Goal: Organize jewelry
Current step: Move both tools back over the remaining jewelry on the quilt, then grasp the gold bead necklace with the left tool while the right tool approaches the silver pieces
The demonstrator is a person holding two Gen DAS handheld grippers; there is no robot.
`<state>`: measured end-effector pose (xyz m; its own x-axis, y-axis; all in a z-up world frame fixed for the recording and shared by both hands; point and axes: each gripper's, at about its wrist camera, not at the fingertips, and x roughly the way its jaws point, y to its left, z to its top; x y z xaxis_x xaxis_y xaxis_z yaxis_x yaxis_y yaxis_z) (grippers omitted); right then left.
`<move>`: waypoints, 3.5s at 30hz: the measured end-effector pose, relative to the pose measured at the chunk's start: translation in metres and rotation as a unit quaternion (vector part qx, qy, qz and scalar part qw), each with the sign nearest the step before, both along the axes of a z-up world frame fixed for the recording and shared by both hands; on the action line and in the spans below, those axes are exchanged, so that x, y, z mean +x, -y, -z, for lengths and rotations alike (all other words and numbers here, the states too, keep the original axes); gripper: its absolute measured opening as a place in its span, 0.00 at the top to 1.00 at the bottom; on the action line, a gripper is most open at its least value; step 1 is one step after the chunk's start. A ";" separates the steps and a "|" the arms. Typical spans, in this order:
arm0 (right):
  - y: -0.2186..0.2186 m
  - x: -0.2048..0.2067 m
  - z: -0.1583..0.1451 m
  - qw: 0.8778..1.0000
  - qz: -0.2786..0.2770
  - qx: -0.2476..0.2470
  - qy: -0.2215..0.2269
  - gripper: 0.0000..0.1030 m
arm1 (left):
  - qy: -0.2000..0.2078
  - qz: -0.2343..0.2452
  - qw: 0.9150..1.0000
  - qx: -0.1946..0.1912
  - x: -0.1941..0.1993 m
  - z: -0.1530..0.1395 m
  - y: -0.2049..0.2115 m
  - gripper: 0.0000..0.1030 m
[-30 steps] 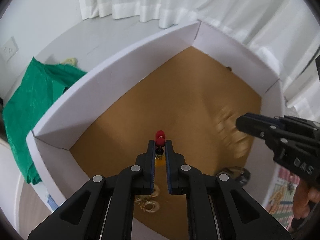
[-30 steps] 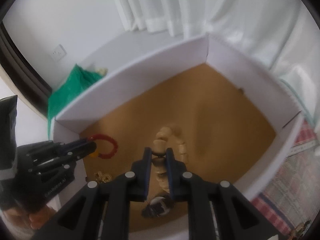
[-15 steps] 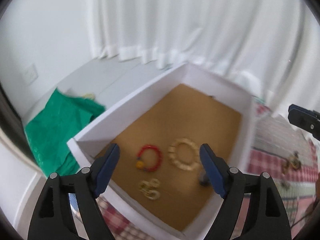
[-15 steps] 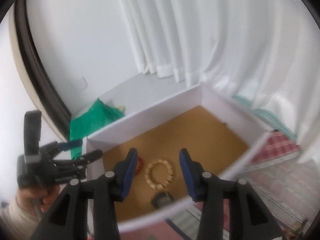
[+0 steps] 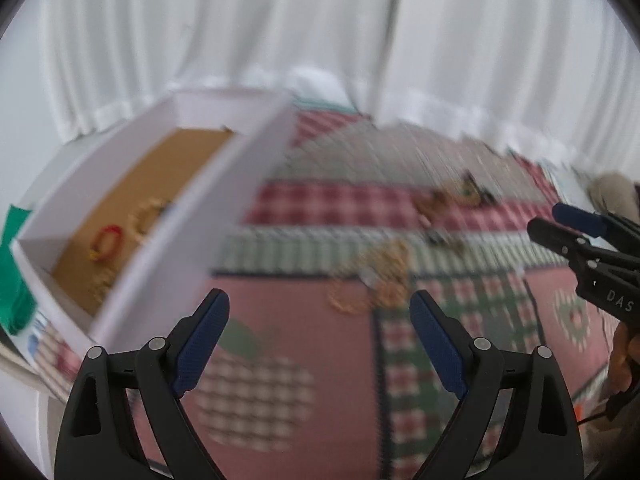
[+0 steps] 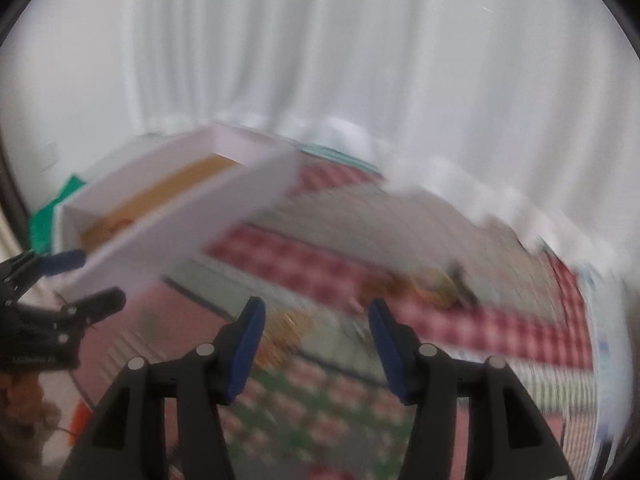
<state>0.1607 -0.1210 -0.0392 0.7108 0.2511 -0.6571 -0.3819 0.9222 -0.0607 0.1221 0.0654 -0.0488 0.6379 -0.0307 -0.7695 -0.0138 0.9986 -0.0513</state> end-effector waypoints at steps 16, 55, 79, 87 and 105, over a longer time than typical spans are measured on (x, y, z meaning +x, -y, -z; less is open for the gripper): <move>0.068 -0.066 0.036 0.994 0.091 -0.052 0.016 0.47 | -0.017 0.035 0.999 0.027 -0.027 0.020 0.060 0.10; 0.077 -0.072 0.067 0.996 0.076 -0.018 -0.048 0.47 | -0.088 -0.003 0.996 -0.003 -0.017 0.062 0.028 0.10; 0.083 -0.038 0.102 0.987 0.055 0.035 -0.143 0.47 | -0.099 0.035 0.994 -0.013 0.048 0.071 0.024 0.11; 0.090 -0.034 0.104 0.986 0.059 0.045 -0.150 0.47 | -0.121 0.106 0.987 -0.001 0.110 0.092 0.078 0.26; 0.100 0.018 0.081 0.985 0.037 0.071 -0.153 0.47 | -0.113 0.097 0.986 -0.072 0.130 0.081 0.055 0.95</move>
